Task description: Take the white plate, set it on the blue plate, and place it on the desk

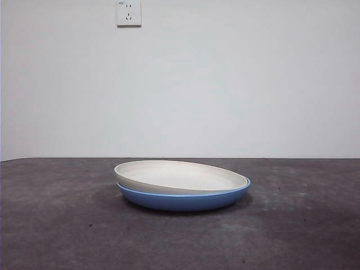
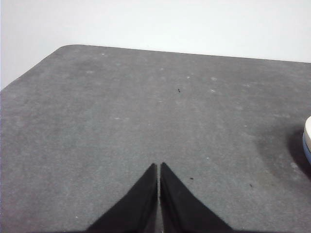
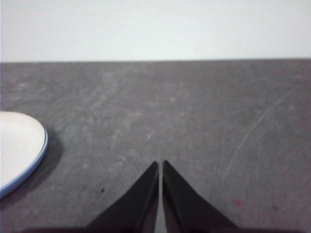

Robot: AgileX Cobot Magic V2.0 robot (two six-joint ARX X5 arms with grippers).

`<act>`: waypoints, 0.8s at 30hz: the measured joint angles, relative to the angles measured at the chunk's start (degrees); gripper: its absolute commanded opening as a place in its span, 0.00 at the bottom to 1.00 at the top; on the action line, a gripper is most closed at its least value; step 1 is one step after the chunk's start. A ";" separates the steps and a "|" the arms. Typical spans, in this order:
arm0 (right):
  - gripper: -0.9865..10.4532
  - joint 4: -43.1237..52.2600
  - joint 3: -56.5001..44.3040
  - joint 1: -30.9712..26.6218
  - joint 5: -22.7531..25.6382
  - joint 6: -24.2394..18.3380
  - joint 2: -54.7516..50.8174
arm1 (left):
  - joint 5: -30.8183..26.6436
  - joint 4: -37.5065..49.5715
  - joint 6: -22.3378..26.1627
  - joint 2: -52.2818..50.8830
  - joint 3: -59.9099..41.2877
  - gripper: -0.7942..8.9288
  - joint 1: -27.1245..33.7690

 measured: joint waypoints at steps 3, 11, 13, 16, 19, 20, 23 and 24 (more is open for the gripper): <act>0.09 -1.40 0.00 0.00 0.00 0.20 0.00 | 0.00 0.00 0.00 0.00 0.00 0.09 0.00; 0.09 -1.99 0.02 0.00 0.17 0.20 0.00 | 0.00 0.00 0.00 0.00 0.00 0.09 0.00; 0.09 -1.97 0.02 0.00 0.17 0.20 0.00 | 0.00 0.00 0.00 0.00 0.00 0.09 0.00; 0.09 -1.97 0.02 0.00 0.17 0.20 0.00 | 0.00 0.00 0.00 0.00 0.00 0.09 0.00; 0.09 -1.97 0.02 0.00 0.17 0.20 0.00 | 0.00 0.00 0.00 0.00 0.00 0.09 0.00; 0.09 -1.97 0.02 0.00 0.17 0.20 0.00 | 0.00 0.00 0.00 0.00 0.00 0.09 0.00; 0.09 -1.95 0.02 0.00 0.17 0.20 0.00 | 0.00 0.00 0.00 0.00 0.00 0.09 0.00; 0.09 -1.95 0.02 0.00 0.17 0.20 0.00 | 0.00 0.00 0.00 0.00 0.00 0.09 0.00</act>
